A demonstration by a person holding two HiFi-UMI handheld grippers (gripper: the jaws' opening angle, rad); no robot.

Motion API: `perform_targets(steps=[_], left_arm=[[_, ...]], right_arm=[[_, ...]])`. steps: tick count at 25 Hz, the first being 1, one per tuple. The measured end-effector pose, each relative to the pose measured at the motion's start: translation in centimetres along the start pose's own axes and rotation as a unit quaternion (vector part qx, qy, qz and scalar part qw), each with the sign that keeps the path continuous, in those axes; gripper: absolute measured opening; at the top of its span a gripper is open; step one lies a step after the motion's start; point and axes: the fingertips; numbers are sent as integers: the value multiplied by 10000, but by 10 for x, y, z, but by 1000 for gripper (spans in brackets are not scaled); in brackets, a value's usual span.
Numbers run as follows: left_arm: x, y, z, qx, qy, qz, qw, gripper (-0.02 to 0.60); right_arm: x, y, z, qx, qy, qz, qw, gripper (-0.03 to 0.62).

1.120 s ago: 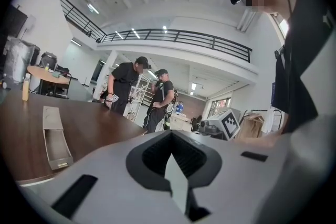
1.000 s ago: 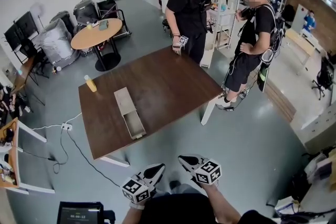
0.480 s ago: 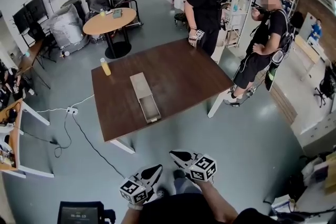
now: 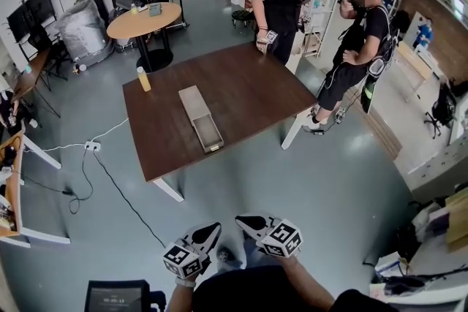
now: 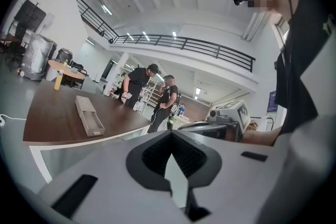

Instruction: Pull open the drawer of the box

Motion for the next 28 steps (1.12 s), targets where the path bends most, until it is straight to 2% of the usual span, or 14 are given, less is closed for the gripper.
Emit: perform_targets(steps=[7, 11, 15, 18, 21, 25, 28], left_arm=[[18, 1, -26, -143, -44, -318, 9994, 6], [21, 1, -32, -125, -78, -401, 9991, 6], [15, -6, -24, 114, -66, -207, 9997, 5], [15, -10, -13, 145, 32, -54, 9999, 6], [16, -20, -1, 163, 126, -61, 9998, 6], [27, -50, 21, 371, 362, -18, 9987, 6], [32, -70, 42, 396, 426, -34, 9983, 6]], right_arm=[[2, 17, 7, -54, 184, -140, 9997, -12], [-8, 32, 14, -142, 254, -508, 9983, -12], [2, 39, 12, -137, 500, -872, 9948, -12], [9, 33, 0, -101, 487, -784, 9957, -12], [10, 25, -14, -84, 414, -724, 9965, -12], [12, 12, -30, -51, 326, -627, 9975, -12], [13, 5, -47, -100, 209, -647, 9976, -12]])
Point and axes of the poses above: the fingertips, and each gripper's own axes: z forward along the fingers, y to its left, x out of its underside, and after that the axes turned 4 degrees about -x, right-handed
